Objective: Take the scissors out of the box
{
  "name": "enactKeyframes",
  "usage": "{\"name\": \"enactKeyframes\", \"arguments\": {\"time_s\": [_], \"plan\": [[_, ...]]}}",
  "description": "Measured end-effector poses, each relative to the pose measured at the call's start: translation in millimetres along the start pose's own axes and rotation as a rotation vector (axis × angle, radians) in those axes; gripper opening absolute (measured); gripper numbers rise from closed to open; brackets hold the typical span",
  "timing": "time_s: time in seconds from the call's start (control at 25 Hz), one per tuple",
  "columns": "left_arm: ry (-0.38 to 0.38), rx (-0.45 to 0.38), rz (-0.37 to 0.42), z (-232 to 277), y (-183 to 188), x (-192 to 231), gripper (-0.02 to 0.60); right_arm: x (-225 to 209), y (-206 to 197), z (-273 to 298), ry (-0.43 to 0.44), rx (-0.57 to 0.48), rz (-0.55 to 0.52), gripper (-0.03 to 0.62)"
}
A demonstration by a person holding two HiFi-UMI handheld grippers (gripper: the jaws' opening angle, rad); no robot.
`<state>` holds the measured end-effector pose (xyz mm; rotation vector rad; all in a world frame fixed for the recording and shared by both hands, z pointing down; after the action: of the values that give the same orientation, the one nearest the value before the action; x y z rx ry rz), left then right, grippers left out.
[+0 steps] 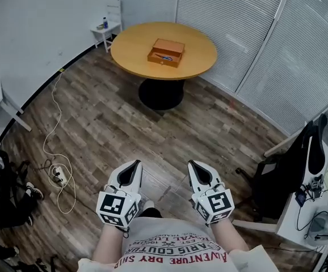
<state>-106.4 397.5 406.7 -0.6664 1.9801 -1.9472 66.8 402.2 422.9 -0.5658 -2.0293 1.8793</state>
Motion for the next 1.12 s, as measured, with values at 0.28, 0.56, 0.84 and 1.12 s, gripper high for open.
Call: {"name": "enactKeyframes", "arguments": {"time_s": [0.28,0.56,0.84,1.12], "plan": [[-0.028,-0.022,0.004,38.2,26.9,90.6,0.009,14.0,7.3,87.4,-0.039,0.003,-0.024,0.008],[-0.013,0.011,-0.049,63.9,10.7,136.2,0.009,9.5,-6.2,139.3,-0.031,0.05,-0.024,0.008],[0.032,0.02,-0.039,126.8,-0.3,168.7,0.009,-35.3,-23.2,209.3,0.012,0.046,-0.009,0.008],[0.124,0.015,0.0,215.4,11.3,205.3,0.009,-106.6,-24.5,303.6,0.089,0.032,0.02,0.008]]}}
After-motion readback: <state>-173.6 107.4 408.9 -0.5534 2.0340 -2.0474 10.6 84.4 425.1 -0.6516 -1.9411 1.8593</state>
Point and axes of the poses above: the fingertips, and each gripper's own axes: z forward along the fingers, x to its left, y out of its top, the point moved 2 cm from there along -z, backward along the fingers, and after that the axes turned 14 degrees about -x, right-handed, at the moved point
